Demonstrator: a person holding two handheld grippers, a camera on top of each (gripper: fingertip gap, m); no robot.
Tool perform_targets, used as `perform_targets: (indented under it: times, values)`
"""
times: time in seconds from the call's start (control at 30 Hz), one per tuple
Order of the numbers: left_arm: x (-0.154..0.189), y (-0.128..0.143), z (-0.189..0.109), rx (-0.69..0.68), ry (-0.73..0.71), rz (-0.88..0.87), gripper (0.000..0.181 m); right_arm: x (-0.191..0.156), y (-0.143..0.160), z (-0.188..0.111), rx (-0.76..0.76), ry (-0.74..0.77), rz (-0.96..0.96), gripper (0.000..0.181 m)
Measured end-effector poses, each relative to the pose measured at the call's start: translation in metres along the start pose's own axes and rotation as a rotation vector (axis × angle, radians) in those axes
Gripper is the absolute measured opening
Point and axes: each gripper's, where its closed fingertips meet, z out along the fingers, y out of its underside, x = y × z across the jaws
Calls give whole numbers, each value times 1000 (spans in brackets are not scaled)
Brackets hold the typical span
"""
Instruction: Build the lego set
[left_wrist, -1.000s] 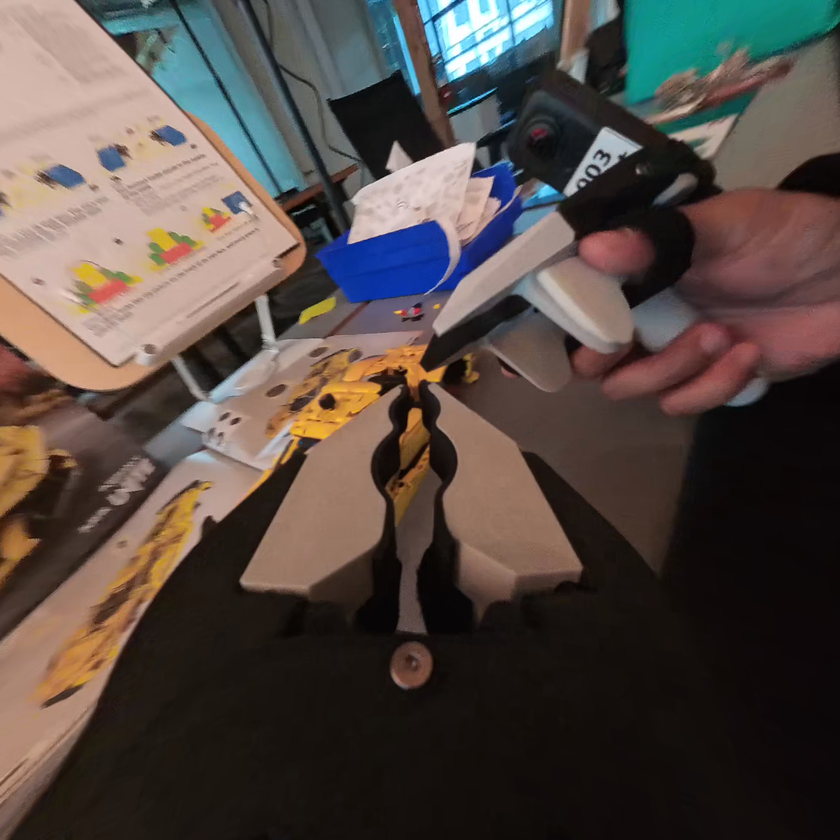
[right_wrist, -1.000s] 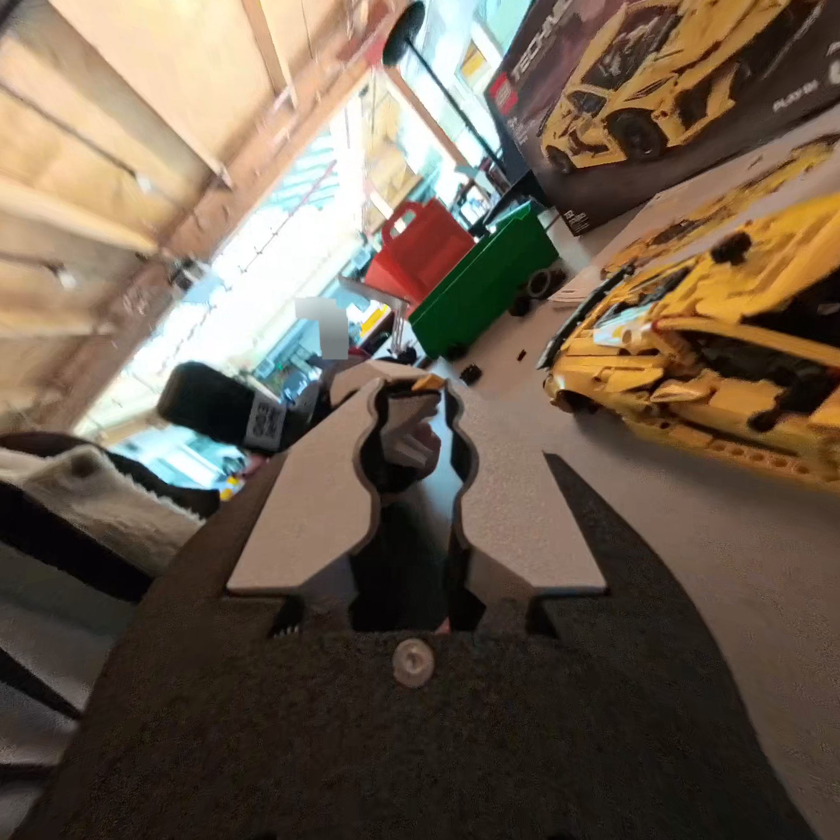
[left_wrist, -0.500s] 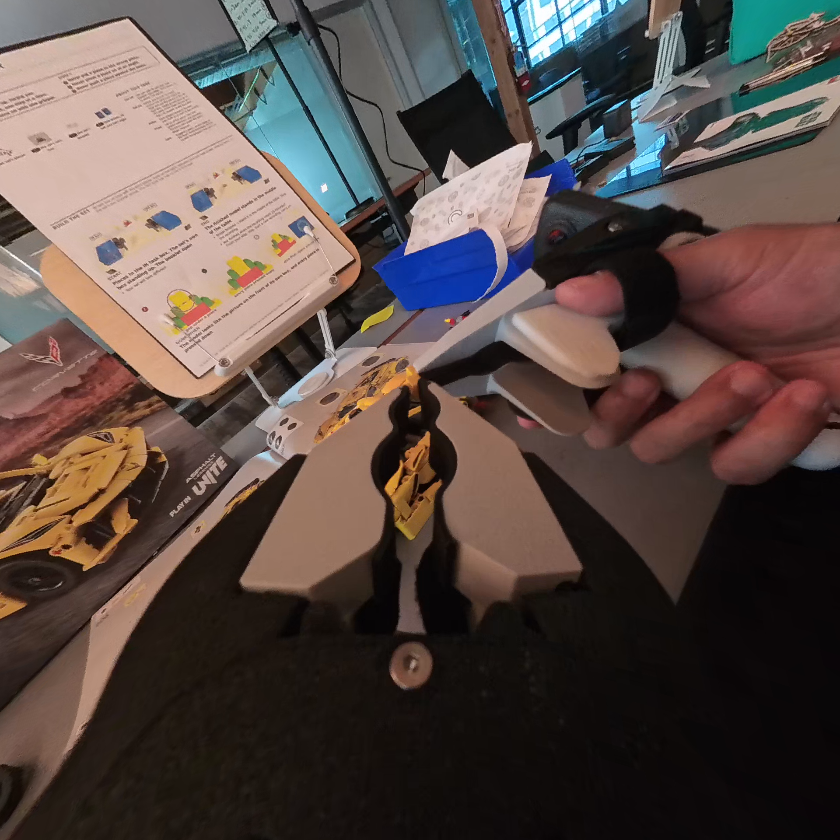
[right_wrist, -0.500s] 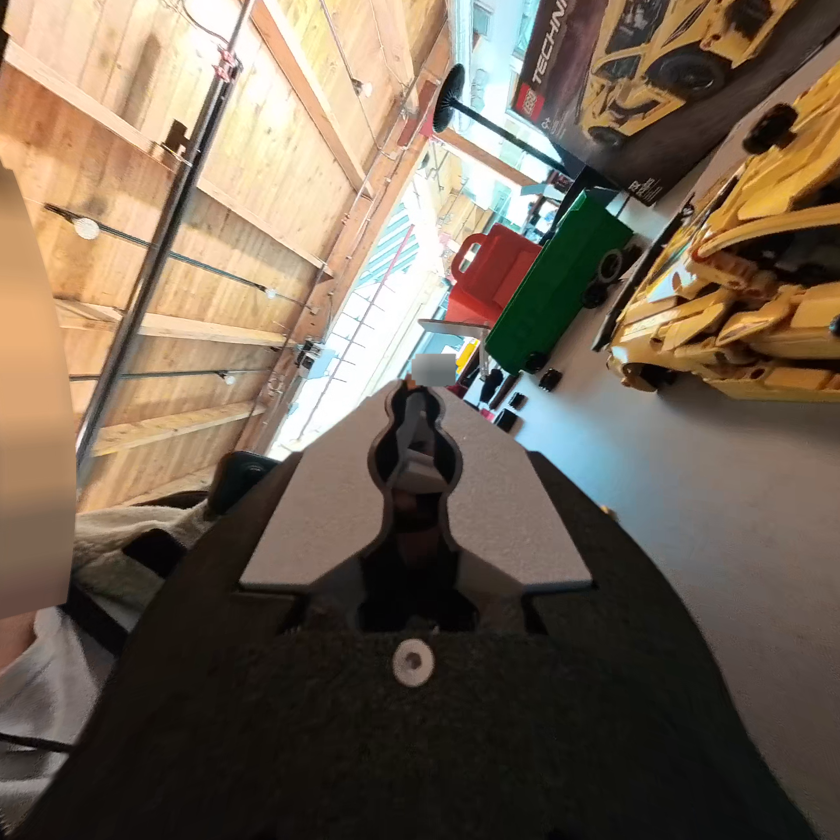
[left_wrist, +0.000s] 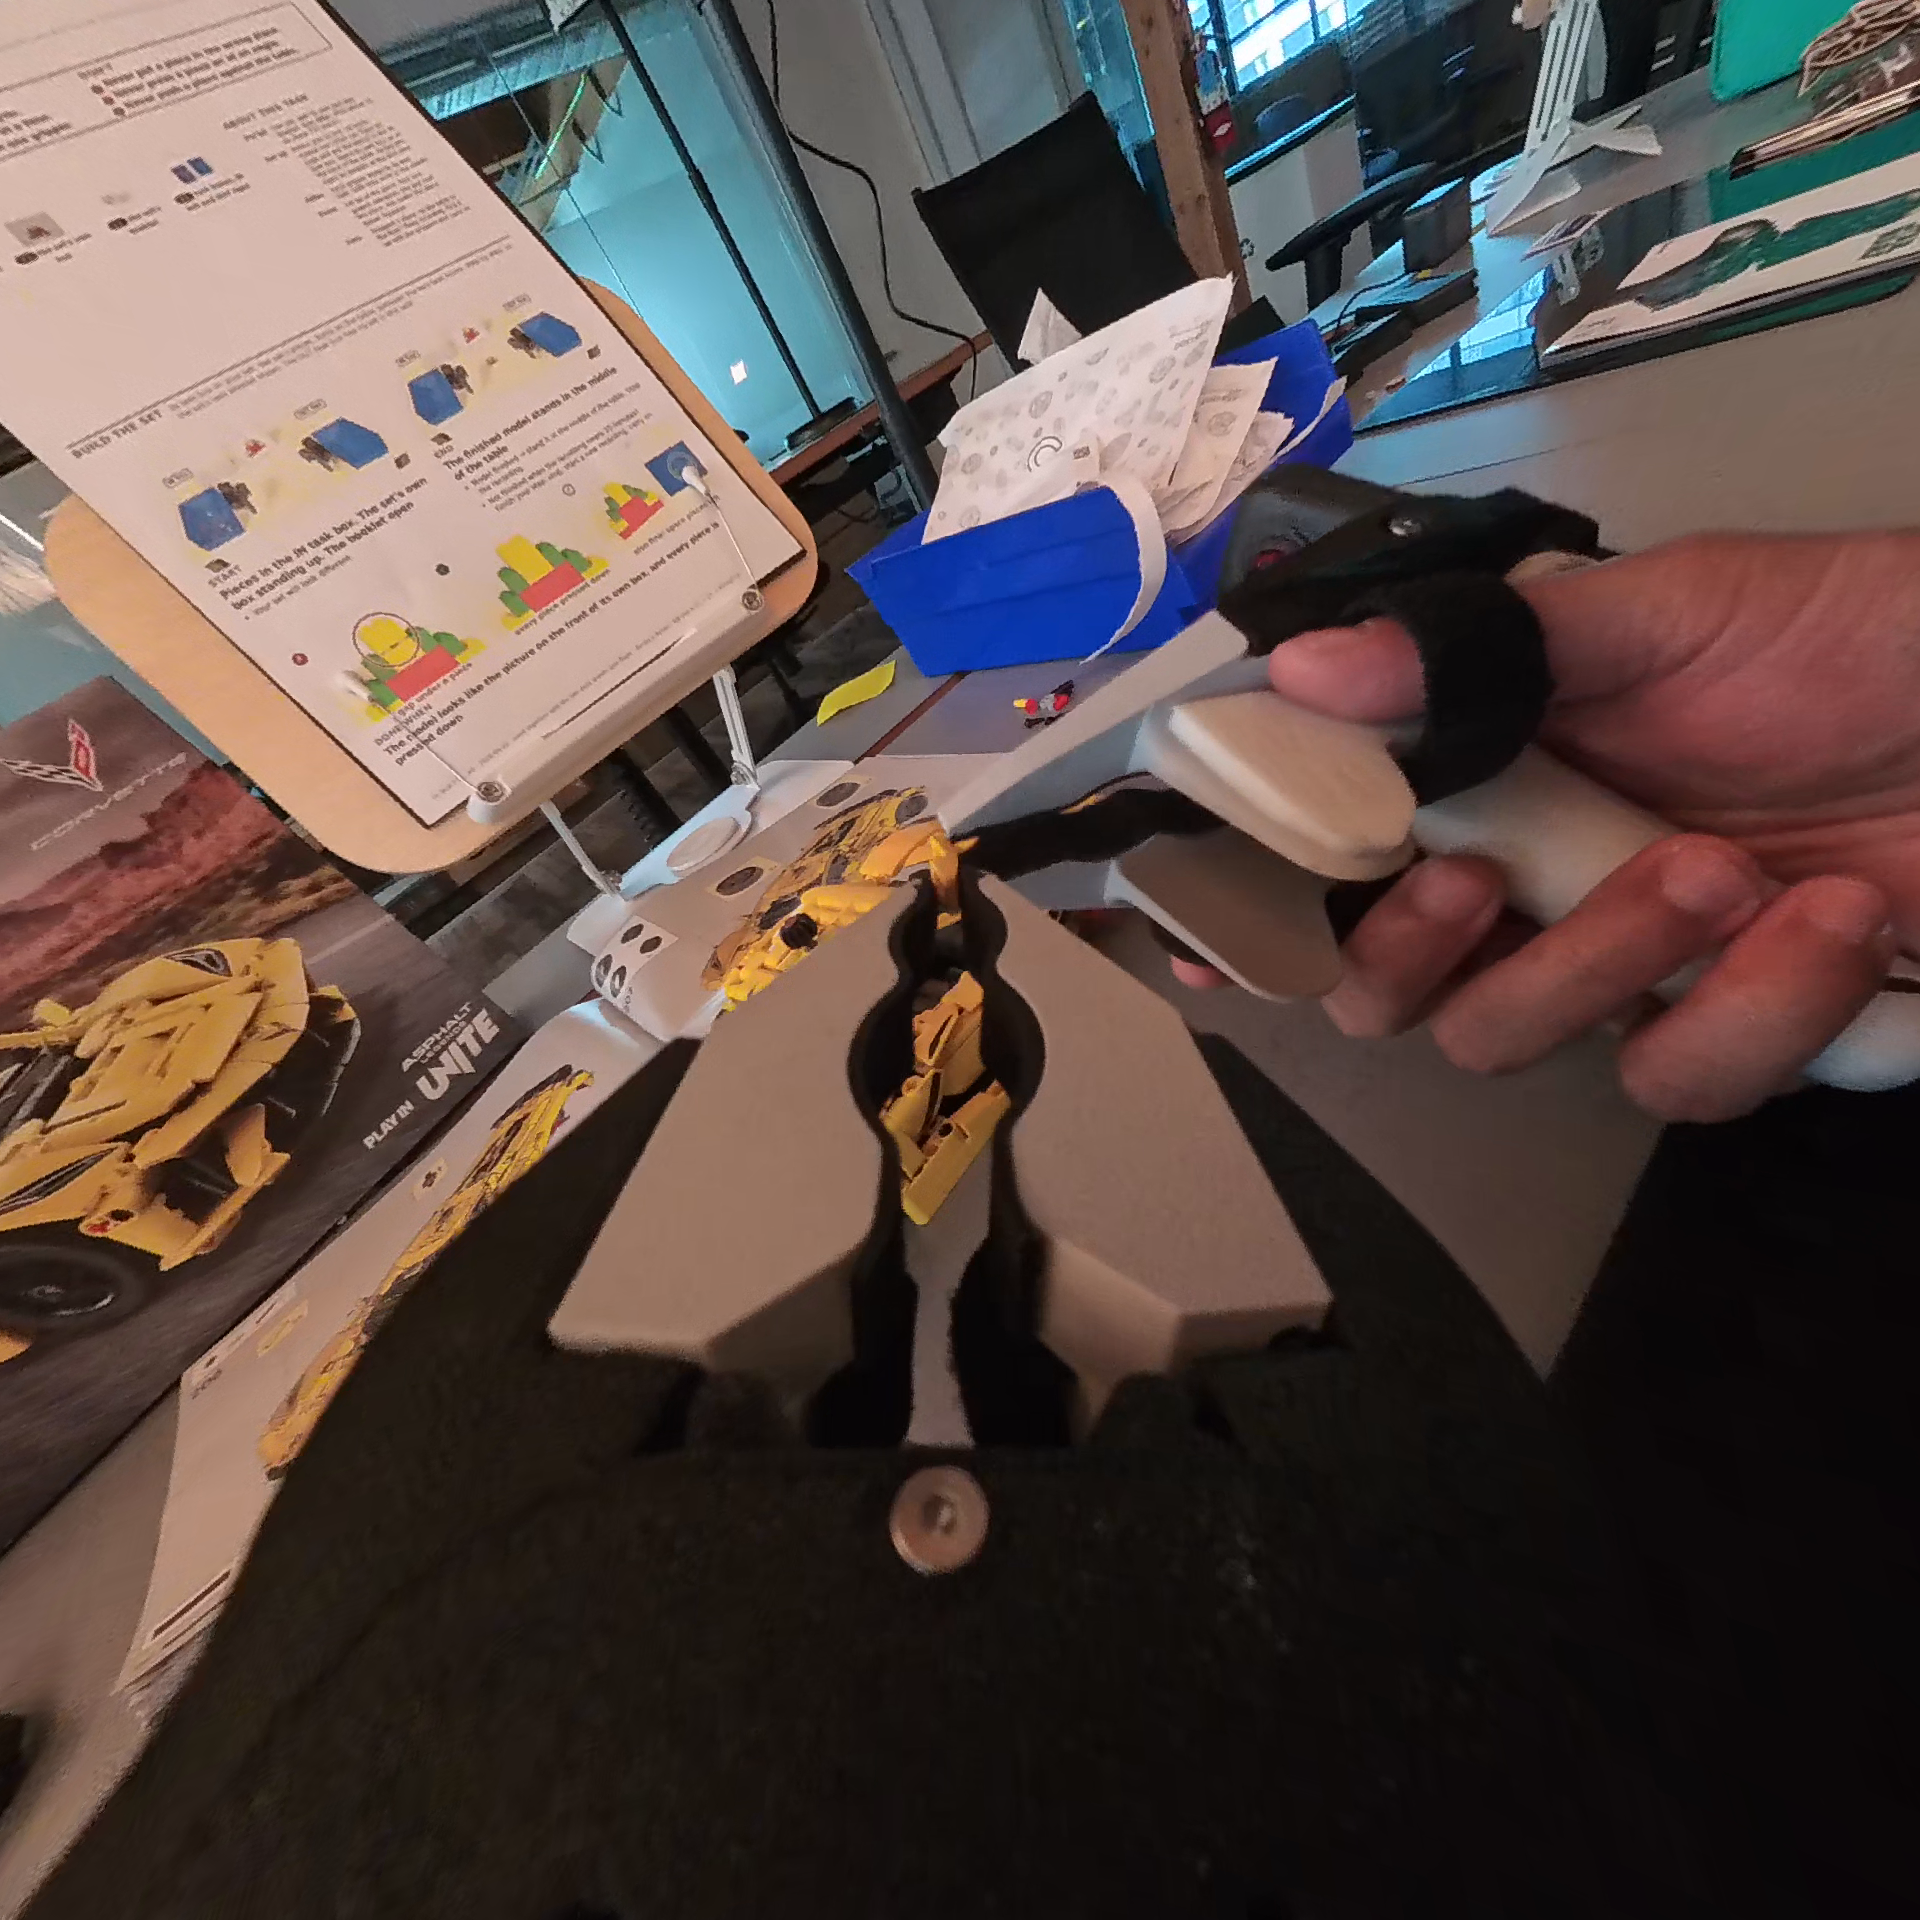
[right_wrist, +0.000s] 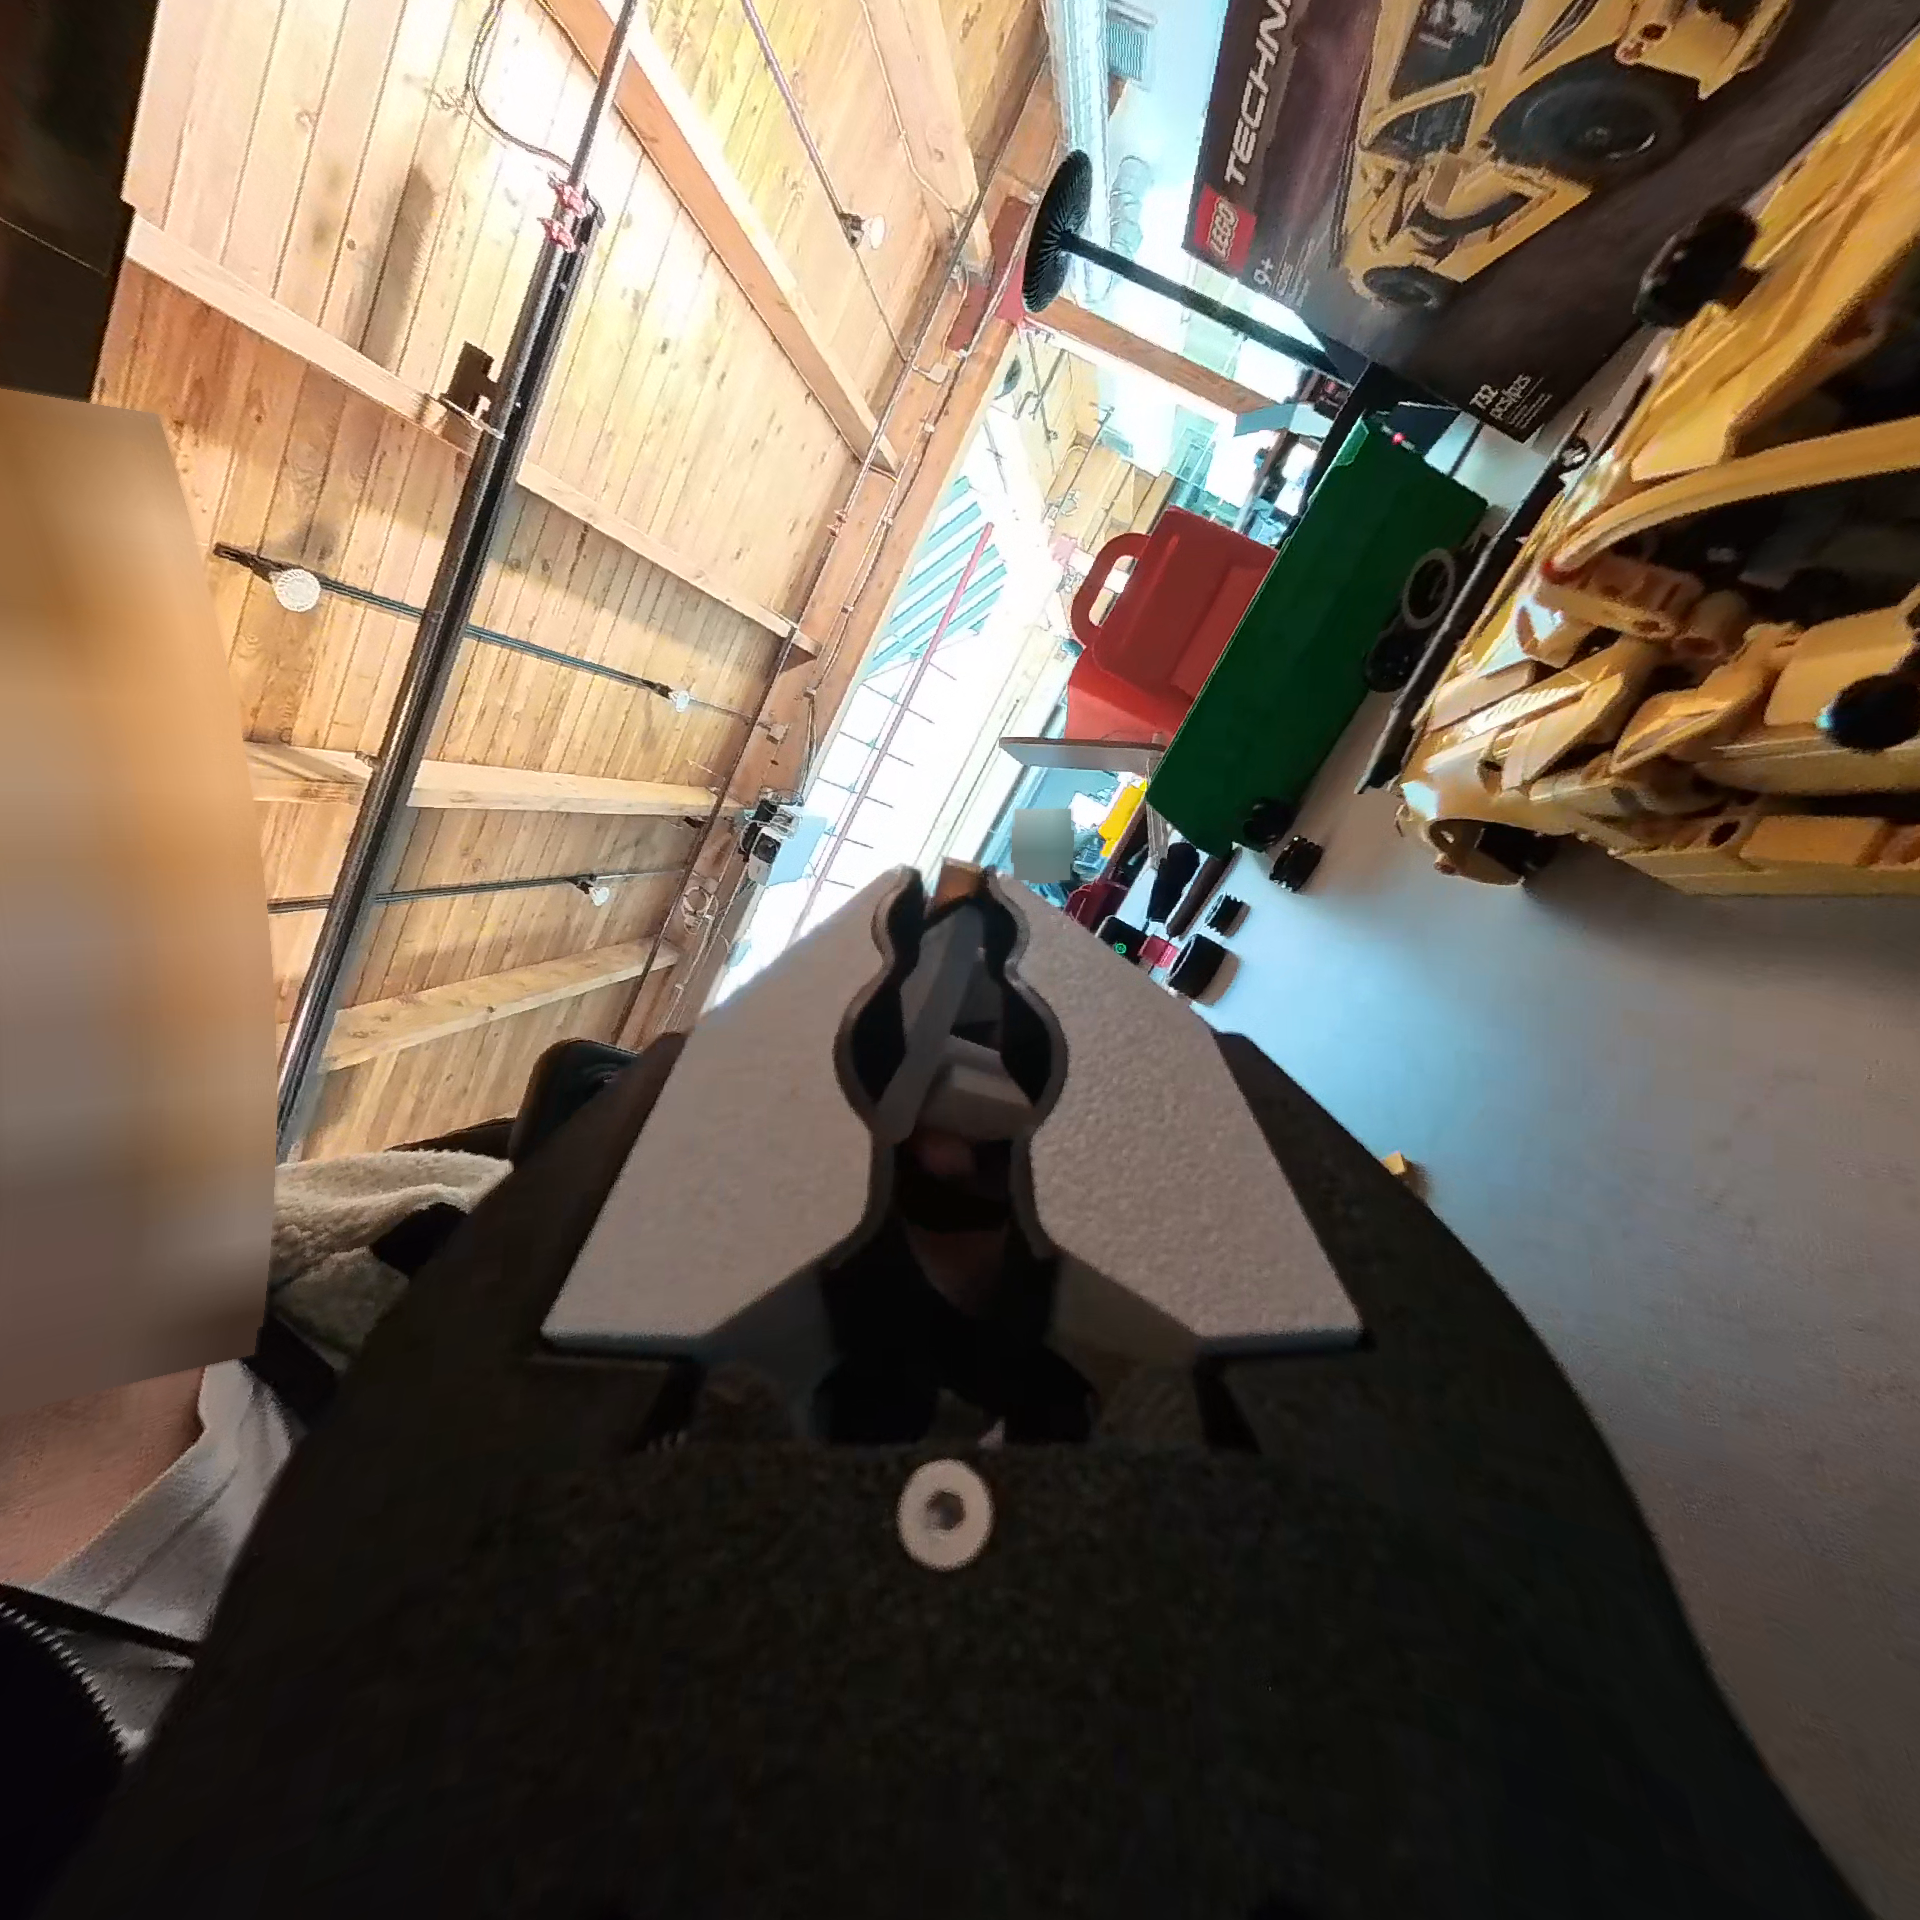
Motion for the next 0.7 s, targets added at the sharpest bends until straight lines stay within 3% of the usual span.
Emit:
perform_targets:
  times: [0.33,0.47,0.57,0.7]
  values:
    - [1,1,1,-7,-14,31,5,2,0,0,-7,-7,19,7]
    - [7,1,4,-10,65,-95,7,4,-1,-5,-42,28,-34,6]
    - [23,19,11,-99,242,-255,21,22,-23,-26,-67,208,-146,6]
    - [29,47,32,-251,426,-366,28,63,-45,-58,-135,464,-121,7]
